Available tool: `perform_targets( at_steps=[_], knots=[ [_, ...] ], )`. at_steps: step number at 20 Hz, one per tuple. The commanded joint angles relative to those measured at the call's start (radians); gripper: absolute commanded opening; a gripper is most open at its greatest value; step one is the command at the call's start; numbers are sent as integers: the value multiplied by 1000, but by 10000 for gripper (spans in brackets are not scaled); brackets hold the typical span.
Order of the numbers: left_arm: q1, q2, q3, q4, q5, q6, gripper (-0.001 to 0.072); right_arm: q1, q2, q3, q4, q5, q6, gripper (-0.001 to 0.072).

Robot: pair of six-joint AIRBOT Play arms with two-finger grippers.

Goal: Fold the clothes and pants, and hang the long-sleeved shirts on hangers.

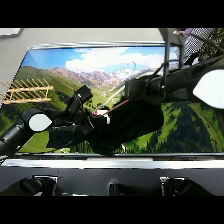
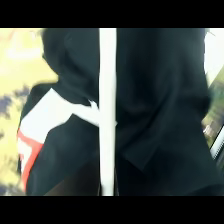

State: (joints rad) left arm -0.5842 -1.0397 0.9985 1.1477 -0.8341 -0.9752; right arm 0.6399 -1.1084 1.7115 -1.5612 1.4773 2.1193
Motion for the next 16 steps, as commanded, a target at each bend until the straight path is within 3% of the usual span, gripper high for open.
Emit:
perform_targets(
  at_steps=[1,4,8,11,12,15,16],
  knots=[
    [1,1,0,5,34,6,40,-1,3,1,-76,-9,12,388],
    [1,1,0,5,35,6,40,-1,3,1,-157,-10,49,388],
    [1,1,0,5,36,6,39,-13,23,10,-476,47,265,405],
    [1,1,0,5,44,6,40,-234,21,11,-407,122,249,450],
    [1,1,0,5,47,6,40,-326,21,11,-345,90,172,480],
    [1,1,0,5,50,6,39,-541,1,10,-138,5,-308,488],
    [1,1,0,5,50,6,40,-585,-19,10,-100,27,-410,556]
  ],
)
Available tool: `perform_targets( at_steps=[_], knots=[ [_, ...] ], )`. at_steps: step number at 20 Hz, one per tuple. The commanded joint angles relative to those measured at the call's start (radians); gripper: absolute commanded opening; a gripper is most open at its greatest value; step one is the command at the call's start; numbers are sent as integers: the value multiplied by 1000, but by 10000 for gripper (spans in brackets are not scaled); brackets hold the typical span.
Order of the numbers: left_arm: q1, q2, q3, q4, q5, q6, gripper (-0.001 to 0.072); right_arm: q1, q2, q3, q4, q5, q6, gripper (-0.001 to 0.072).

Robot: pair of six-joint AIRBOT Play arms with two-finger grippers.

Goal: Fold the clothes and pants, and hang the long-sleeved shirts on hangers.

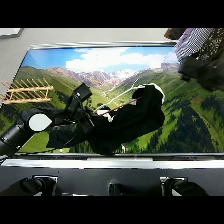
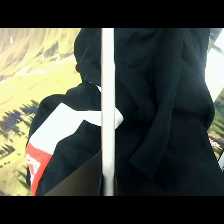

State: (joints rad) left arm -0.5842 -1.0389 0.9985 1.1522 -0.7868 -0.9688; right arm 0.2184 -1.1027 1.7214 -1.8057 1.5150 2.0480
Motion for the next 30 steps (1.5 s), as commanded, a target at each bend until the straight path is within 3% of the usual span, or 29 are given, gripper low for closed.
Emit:
perform_targets(
  at_steps=[1,3,6,10,17,23,25,26,27,28,30],
  knots=[
    [1,0,0,0,3,0,40,-188,-53,0,156,24,-436,648],
    [1,0,0,1,3,0,40,-190,-121,0,182,63,-587,669],
    [1,0,0,1,3,0,40,-188,-239,-1,429,21,-729,668],
    [1,0,0,1,3,0,40,-188,-381,-1,540,-76,-632,590],
    [1,0,0,1,3,0,40,-188,-456,-2,710,-102,-616,591],
    [1,0,0,1,3,0,40,-151,-484,-2,713,-114,-614,580],
    [1,0,0,1,4,0,40,-113,-494,-2,629,-140,-599,470],
    [1,0,0,1,4,0,40,-97,-494,-2,560,-163,-568,339],
    [1,0,0,1,4,0,40,-87,-491,-2,529,-177,-562,132],
    [1,0,0,1,4,0,40,-86,-488,-1,526,-187,-560,42],
    [1,0,0,1,4,0,40,-86,-465,-1,535,-189,-559,41]
  ],
)
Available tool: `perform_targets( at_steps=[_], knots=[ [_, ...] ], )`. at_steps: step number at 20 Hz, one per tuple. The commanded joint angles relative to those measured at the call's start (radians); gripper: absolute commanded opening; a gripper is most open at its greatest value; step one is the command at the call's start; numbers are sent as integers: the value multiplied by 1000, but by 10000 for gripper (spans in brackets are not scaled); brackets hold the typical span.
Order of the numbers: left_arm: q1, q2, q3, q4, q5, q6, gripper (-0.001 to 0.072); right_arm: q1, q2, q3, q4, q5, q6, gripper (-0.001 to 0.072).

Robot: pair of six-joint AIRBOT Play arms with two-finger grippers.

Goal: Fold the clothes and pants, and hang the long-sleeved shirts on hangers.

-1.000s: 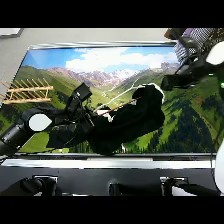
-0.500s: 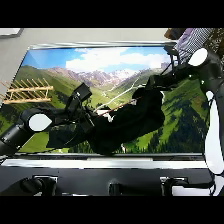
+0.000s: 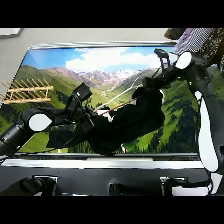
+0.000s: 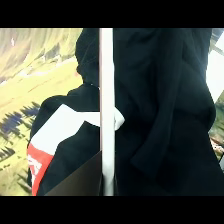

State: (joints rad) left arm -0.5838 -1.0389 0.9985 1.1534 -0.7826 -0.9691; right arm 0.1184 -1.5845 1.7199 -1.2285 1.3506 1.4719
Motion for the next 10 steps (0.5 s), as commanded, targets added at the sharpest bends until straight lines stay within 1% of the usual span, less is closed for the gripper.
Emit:
perform_targets(
  at_steps=[1,5,7,10],
  knots=[
    [0,0,0,0,0,4,40,14,39,0,-39,-23,16,41],
    [-5,0,0,0,0,5,40,14,160,0,-23,-7,18,40],
    [-23,0,0,-1,0,33,41,14,209,0,1,31,21,40],
    [-56,-1,0,-1,52,37,41,31,269,0,20,103,33,40]
  ],
)
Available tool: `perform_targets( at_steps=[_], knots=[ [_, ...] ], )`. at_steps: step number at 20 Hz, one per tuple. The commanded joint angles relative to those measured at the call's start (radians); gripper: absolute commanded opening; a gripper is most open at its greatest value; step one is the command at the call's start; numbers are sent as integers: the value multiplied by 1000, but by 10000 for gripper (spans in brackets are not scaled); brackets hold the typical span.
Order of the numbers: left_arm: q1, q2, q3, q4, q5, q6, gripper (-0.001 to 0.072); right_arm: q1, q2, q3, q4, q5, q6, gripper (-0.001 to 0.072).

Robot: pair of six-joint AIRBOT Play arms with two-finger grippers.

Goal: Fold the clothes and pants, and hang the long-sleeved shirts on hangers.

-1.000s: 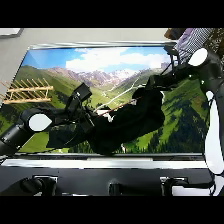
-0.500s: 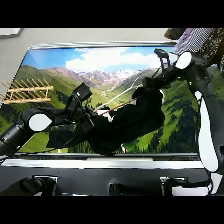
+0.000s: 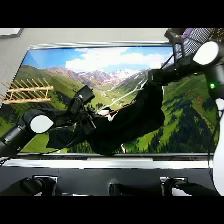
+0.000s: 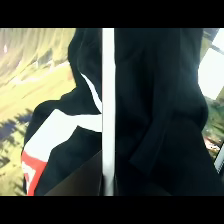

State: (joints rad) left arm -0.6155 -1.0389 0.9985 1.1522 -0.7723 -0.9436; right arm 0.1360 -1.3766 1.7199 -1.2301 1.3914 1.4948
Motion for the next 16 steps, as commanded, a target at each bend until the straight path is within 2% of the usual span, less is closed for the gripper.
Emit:
perform_targets(
  at_steps=[1,8,13,16],
  knots=[
    [-34,-1,0,-1,66,11,41,33,79,0,21,74,13,40],
    [-68,-1,0,-19,116,9,41,178,157,0,-99,143,93,40],
    [-68,-1,0,-78,219,10,41,180,189,0,-133,212,107,42],
    [-68,0,0,-113,250,17,41,180,189,0,-171,184,106,43]
  ],
)
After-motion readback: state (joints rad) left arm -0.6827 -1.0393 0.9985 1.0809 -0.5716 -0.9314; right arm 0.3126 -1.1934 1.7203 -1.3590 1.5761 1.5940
